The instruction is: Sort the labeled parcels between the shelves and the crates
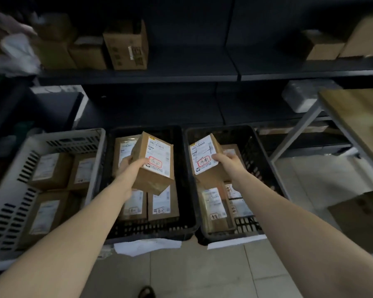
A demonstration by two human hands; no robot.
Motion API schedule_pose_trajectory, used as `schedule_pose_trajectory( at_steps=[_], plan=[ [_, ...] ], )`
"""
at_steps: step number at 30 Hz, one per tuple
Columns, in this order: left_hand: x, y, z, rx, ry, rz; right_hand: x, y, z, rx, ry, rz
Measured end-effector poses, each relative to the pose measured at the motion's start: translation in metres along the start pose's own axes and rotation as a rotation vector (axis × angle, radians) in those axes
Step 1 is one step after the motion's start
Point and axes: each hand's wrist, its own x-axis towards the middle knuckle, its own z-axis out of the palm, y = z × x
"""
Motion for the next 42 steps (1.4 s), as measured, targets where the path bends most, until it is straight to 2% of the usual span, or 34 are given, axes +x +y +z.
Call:
schedule_pose_trajectory(
  at_steps=[6,10,14,19,24,27,33,39,42],
  plan=[
    [0.051,0.025,-0.082,-0.065,0.111,0.031,0.013,-0.048,0.112,-0.057,-0.159,-0.067],
    [0.085,0.039,-0.171,-0.081,0.211,0.042,0.014,-0.076,0.209,-0.085,-0.263,-0.079],
    [0.132,0.036,-0.270,0.025,0.416,0.051,0.019,-0.092,0.316,-0.094,-0.338,-0.069],
    [0.151,0.016,-0.332,0.171,0.509,0.037,0.025,-0.072,0.428,-0.153,-0.512,-0.009],
    [0.165,-0.039,-0.363,0.193,0.538,-0.092,0.033,-0.033,0.496,-0.266,-0.603,0.187],
    [0.164,-0.067,-0.368,0.253,0.561,-0.167,0.037,0.003,0.523,-0.250,-0.592,0.395],
    [0.164,-0.111,-0.370,0.300,0.587,-0.242,0.034,0.088,0.530,-0.233,-0.466,0.588],
    [0.174,-0.130,-0.367,0.290,0.603,-0.229,0.049,0.154,0.551,-0.027,-0.280,0.564],
    [0.177,-0.136,-0.368,0.249,0.584,-0.223,0.041,0.149,0.554,-0.174,-0.245,0.485]
  ],
)
